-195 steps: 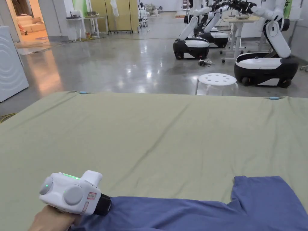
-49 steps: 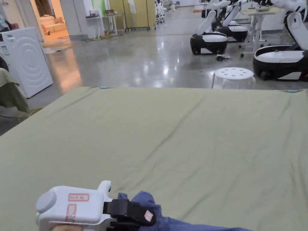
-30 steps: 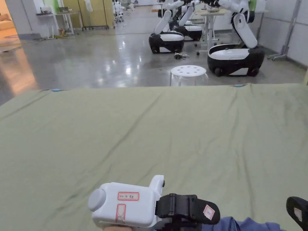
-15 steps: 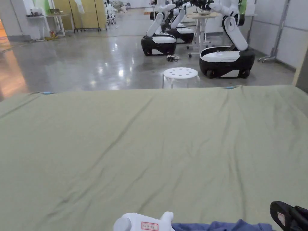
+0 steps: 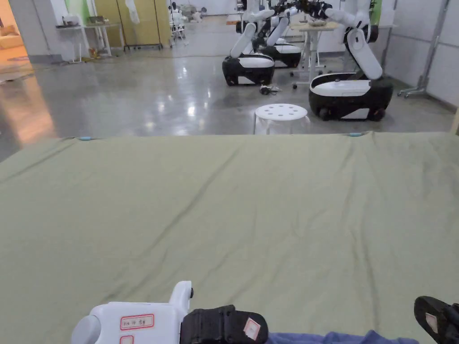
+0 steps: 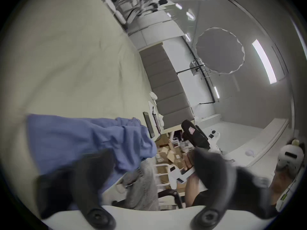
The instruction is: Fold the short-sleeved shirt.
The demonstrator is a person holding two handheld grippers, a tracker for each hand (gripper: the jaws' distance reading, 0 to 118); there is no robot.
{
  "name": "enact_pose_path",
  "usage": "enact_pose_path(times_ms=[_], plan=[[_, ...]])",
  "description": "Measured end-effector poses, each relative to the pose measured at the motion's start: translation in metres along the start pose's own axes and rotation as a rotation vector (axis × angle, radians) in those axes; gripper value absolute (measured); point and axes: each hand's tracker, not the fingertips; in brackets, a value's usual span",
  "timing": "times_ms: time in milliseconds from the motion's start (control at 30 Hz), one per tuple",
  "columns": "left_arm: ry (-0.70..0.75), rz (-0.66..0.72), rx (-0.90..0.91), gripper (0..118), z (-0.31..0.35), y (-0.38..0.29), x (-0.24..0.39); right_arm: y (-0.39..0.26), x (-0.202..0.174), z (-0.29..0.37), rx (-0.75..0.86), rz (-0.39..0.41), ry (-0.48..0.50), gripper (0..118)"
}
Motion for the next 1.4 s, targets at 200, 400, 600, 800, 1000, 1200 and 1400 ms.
enact_pose_path(times_ms=[200, 400, 600, 800, 1000, 1200, 1400], plan=[[0.266, 0.196, -0.041, 118, 0.037, -0.009, -0.061, -0.001, -0.012, -0.002, -0.009, 0.026, 0.028, 3], [0.057, 0.261, -0.039, 118, -0.002, -0.003, -0.093, -0.002, -0.011, -0.004, -0.024, 0.008, 0.021, 4], [0.002, 0.262, -0.132, 118, -0.059, 0.003, -0.088, -0.002, -0.007, -0.001, -0.039, 0.0, 0.002, 4], [0.172, 0.232, -0.103, 13, -0.043, -0.007, -0.08, -0.005, 0.001, 0.001, -0.046, -0.013, -0.024, 4], [0.144, 0.308, -0.084, 12, -0.048, -0.018, -0.091, -0.007, -0.001, -0.001, -0.051, -0.019, -0.027, 4], [-0.03, 0.424, -0.012, 12, -0.025, -0.022, -0.078, -0.003, -0.001, 0.0, -0.059, -0.003, -0.039, 4], [-0.048, 0.312, -0.024, 12, 0.001, -0.007, -0.051, 0.002, -0.009, -0.003, -0.058, -0.007, -0.033, 4]])
